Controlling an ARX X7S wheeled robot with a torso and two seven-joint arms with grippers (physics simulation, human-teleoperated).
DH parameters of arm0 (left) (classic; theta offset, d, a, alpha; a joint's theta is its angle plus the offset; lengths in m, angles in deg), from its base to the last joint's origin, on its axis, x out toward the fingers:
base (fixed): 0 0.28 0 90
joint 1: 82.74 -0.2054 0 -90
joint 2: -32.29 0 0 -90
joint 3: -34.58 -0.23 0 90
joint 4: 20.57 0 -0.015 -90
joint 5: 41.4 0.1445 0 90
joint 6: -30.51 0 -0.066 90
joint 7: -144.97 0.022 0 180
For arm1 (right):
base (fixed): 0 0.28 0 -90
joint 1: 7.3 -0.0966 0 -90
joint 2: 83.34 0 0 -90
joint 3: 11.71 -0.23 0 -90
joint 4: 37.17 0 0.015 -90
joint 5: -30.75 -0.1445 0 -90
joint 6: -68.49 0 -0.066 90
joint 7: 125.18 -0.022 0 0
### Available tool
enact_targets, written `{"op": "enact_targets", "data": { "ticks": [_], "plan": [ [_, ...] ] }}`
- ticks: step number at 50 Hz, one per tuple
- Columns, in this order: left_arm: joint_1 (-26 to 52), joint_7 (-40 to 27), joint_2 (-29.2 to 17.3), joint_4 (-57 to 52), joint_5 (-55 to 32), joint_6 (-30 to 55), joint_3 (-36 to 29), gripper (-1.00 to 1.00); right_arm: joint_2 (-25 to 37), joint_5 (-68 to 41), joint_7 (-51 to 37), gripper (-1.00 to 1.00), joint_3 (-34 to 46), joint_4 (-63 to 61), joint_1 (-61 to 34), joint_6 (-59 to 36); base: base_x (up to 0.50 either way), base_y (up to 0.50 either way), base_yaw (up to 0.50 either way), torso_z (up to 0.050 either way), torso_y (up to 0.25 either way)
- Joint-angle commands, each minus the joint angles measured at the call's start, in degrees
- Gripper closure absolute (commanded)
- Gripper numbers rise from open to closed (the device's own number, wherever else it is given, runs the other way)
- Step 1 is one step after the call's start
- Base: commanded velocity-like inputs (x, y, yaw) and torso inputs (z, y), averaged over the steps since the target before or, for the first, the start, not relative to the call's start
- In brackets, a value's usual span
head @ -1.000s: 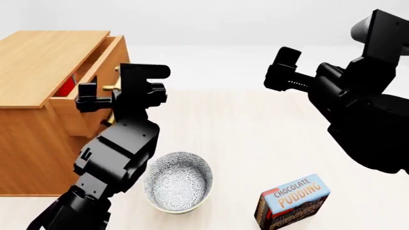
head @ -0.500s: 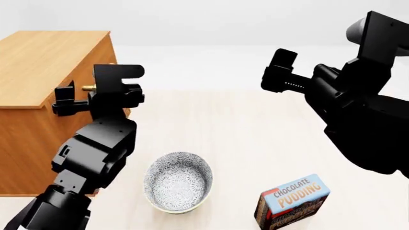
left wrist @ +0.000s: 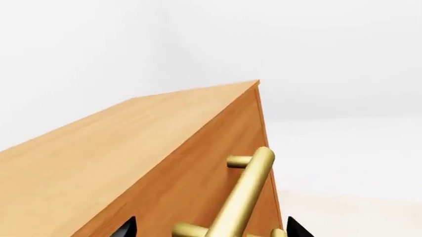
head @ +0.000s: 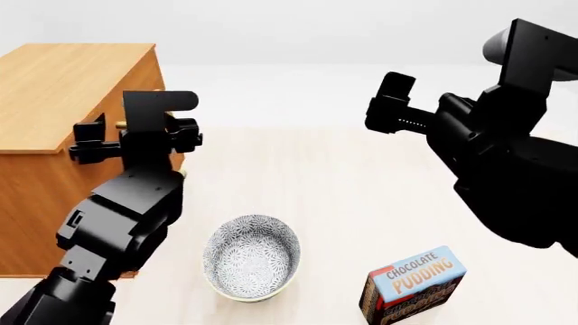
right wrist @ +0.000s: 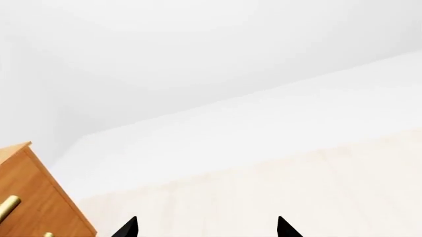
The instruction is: Put the butter at the back in the top drawer of the cabinet and close it.
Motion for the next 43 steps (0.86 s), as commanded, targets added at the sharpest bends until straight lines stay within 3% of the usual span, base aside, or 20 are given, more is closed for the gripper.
{"op": "enact_targets", "data": {
  "ticks": [1, 11, 21, 43],
  "plan": [
    [-2.6, 2.1, -5.6, -10.8, -3.9, 3.4, 1.1, -1.00, 0.3, 0.4, -0.1, -1.00, 0.1, -0.5, 0.7, 0.4, 0.00, 0.00, 0.00, 0.000, 0.000],
    [-3.8, 0.9, -10.1, -29.3, -12.0, 12.6, 2.9, -1.00, 1.2, 1.0, -0.2, -1.00, -0.1, -1.0, 1.7, 0.8, 0.00, 0.00, 0.00, 0.000, 0.000],
    [-5.5, -0.2, -14.4, -40.9, -18.6, 17.4, 5.6, -1.00, 2.0, 1.7, -0.3, -1.00, 0.0, -1.9, 2.5, 0.8, 0.00, 0.00, 0.00, 0.000, 0.000],
    [-18.1, -1.5, -22.2, -57.0, -24.9, 13.2, 12.7, -1.00, 4.8, 4.7, 0.2, -1.00, -0.5, -7.6, 8.7, 2.3, 0.00, 0.00, 0.00, 0.000, 0.000]
  ]
}}
